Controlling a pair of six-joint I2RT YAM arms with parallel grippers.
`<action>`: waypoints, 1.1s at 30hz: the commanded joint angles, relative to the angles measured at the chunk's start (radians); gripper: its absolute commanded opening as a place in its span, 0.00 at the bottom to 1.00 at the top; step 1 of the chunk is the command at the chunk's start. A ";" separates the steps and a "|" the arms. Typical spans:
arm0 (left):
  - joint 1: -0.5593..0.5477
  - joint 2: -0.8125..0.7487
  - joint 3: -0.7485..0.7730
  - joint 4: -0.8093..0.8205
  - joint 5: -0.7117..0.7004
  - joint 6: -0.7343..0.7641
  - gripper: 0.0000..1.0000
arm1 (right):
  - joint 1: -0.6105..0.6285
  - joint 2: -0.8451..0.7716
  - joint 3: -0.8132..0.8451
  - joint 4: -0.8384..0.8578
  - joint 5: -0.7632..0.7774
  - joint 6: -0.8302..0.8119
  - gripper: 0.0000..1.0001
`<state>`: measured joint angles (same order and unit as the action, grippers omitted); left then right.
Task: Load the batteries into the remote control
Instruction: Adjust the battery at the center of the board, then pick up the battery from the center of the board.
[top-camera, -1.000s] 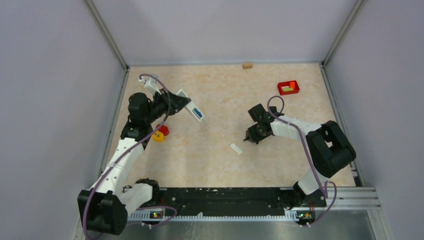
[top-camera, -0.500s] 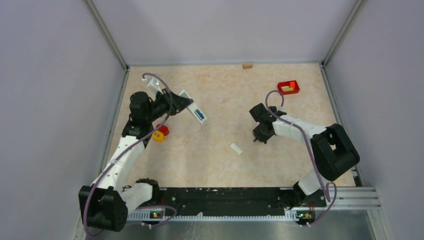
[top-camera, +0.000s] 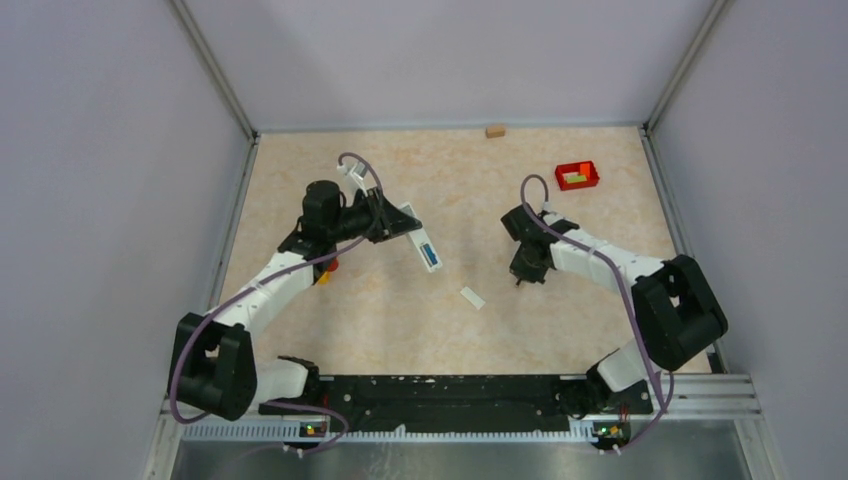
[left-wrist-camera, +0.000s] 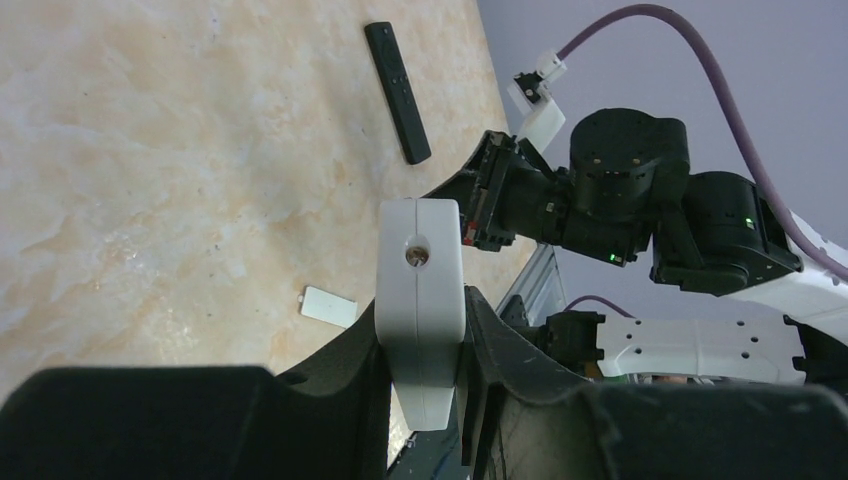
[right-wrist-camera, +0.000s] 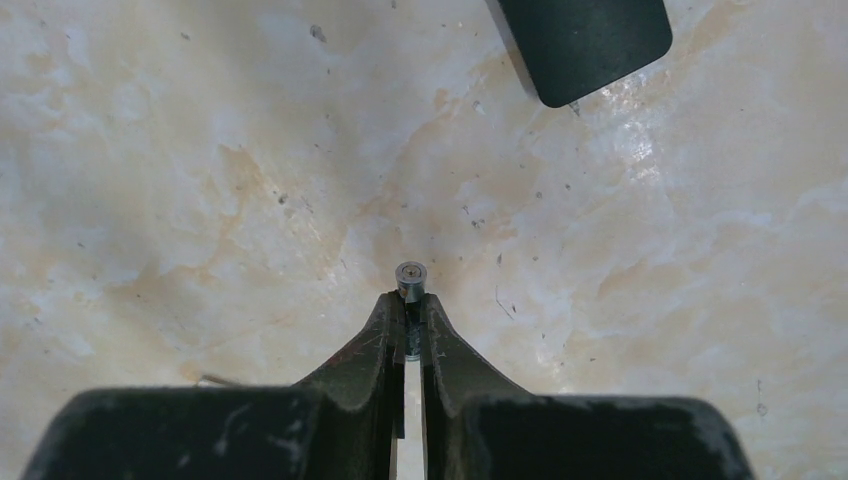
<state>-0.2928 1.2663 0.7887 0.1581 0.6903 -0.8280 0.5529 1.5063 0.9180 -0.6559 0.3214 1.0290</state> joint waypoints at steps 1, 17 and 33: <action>-0.022 0.014 0.050 0.091 0.017 -0.019 0.06 | -0.008 0.044 0.035 -0.017 -0.055 -0.115 0.00; -0.028 0.075 0.108 -0.002 0.058 0.056 0.06 | -0.030 0.157 0.040 0.004 -0.096 -0.179 0.16; -0.029 0.092 0.116 -0.001 0.081 0.047 0.07 | -0.024 0.137 0.016 0.080 -0.104 -0.209 0.00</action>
<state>-0.3161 1.3472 0.8680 0.1120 0.7387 -0.7826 0.5335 1.6382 0.9520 -0.6556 0.2161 0.8497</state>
